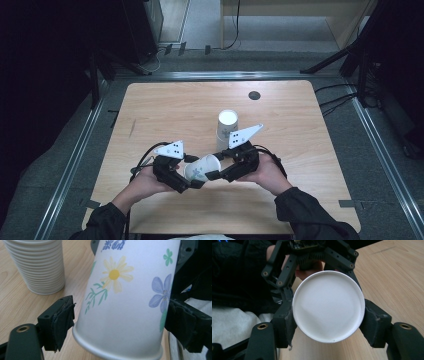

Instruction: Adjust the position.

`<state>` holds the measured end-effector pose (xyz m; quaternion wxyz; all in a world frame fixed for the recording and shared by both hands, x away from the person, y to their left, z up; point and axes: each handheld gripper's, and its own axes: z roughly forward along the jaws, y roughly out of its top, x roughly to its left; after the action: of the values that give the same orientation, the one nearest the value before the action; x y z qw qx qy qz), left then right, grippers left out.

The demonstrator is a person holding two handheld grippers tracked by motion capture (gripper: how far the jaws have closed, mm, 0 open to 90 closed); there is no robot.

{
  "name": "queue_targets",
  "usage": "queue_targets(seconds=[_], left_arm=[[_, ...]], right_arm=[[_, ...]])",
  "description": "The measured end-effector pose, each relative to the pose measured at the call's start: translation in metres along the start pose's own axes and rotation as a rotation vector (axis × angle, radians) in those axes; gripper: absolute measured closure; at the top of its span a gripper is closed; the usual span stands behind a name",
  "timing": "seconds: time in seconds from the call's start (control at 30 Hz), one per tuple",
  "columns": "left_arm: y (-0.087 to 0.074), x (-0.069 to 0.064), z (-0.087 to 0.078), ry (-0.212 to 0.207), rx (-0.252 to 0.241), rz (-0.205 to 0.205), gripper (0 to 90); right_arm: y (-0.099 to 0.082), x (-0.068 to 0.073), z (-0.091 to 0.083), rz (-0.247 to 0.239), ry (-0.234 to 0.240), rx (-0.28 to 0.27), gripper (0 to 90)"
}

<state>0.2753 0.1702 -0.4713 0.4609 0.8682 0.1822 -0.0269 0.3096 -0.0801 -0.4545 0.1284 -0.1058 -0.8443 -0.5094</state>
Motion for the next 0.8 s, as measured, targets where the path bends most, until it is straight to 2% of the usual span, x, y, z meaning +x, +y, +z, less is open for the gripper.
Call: queue_targets(seconds=[0.1, 0.17, 0.37, 0.5, 0.57, 0.63, 0.7, 0.8], left_arm=[[-0.0001, -0.0018, -0.0007, -0.004, -0.003, 0.016, 15.7], [-0.0006, -0.0023, -0.0015, -0.007, -0.005, 0.031, 21.9], [0.0, -0.004, -0.0035, -0.001, -0.01, 0.05, 27.3], [0.0014, -0.004, -0.0047, -0.007, -0.005, 0.05, 29.5], [0.0013, -0.0036, -0.0049, -0.02, 0.005, 0.041, 29.5], [0.0014, -0.0032, -0.0057, -0.018, 0.022, 0.043, 29.4], [0.0015, -0.0027, -0.0064, -0.021, 0.029, 0.041, 29.2], [0.0025, 0.0013, -0.0095, -0.015, 0.076, 0.018, 29.1]], right_arm=[[0.0009, 0.0003, 0.0016, 0.003, 0.016, -0.011, 35.9], [0.0006, 0.0003, 0.0021, 0.009, 0.022, -0.006, 36.0], [0.0005, -0.0004, 0.0025, 0.014, 0.024, -0.007, 36.1], [0.0006, -0.0018, 0.0008, 0.024, 0.035, -0.015, 35.7], [0.0006, -0.0012, 0.0011, 0.011, 0.03, -0.013, 34.9], [0.0005, -0.0005, 0.0019, 0.004, 0.038, -0.009, 29.4], [0.0004, 0.0007, 0.0017, -0.011, 0.014, 0.006, 25.6], [-0.0018, 0.0033, -0.0002, -0.045, -0.042, 0.043, 23.7]])
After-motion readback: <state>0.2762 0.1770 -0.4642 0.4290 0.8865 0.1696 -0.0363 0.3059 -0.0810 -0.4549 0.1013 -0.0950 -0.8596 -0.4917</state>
